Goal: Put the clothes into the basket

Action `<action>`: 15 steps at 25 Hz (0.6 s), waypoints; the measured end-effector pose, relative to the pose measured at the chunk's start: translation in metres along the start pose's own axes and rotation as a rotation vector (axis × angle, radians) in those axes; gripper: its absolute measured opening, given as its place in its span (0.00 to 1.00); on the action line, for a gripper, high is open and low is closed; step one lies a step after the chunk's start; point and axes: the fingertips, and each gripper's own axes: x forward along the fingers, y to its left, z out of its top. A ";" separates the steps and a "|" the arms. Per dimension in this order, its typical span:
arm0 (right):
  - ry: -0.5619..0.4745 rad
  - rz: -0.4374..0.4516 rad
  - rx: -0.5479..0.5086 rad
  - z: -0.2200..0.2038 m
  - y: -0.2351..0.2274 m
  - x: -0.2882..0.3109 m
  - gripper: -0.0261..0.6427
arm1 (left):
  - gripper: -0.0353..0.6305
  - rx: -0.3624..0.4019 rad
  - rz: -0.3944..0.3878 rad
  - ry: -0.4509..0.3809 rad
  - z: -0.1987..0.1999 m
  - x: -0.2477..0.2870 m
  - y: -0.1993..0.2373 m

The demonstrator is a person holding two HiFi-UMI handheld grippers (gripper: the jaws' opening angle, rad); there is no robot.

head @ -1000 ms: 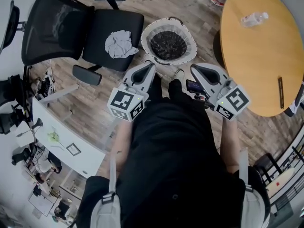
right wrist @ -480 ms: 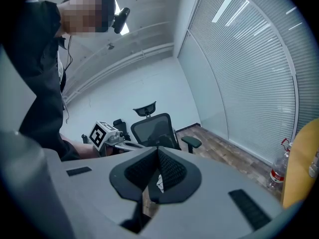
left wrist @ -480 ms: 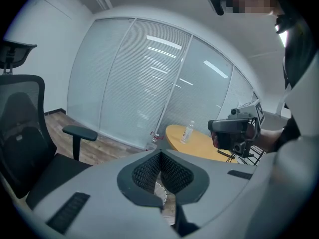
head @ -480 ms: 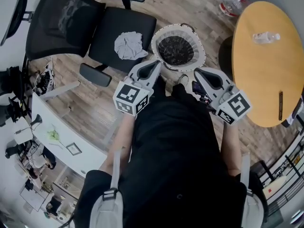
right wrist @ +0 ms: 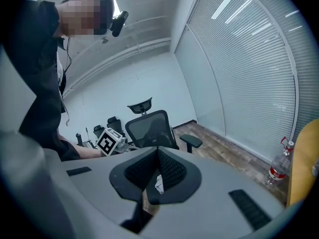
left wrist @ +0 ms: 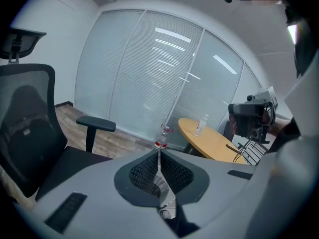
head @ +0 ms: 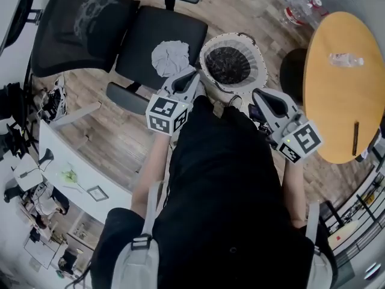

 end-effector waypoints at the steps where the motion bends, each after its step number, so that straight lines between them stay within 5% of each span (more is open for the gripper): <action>1: 0.007 -0.008 0.007 -0.001 0.001 0.003 0.06 | 0.07 -0.012 -0.005 0.007 -0.002 0.002 0.007; 12: 0.101 -0.078 0.091 -0.014 0.006 0.030 0.06 | 0.08 -0.104 0.079 0.080 -0.044 0.029 0.080; 15: 0.125 -0.083 0.109 -0.014 0.006 0.037 0.06 | 0.21 -0.158 0.102 0.121 -0.061 0.038 0.099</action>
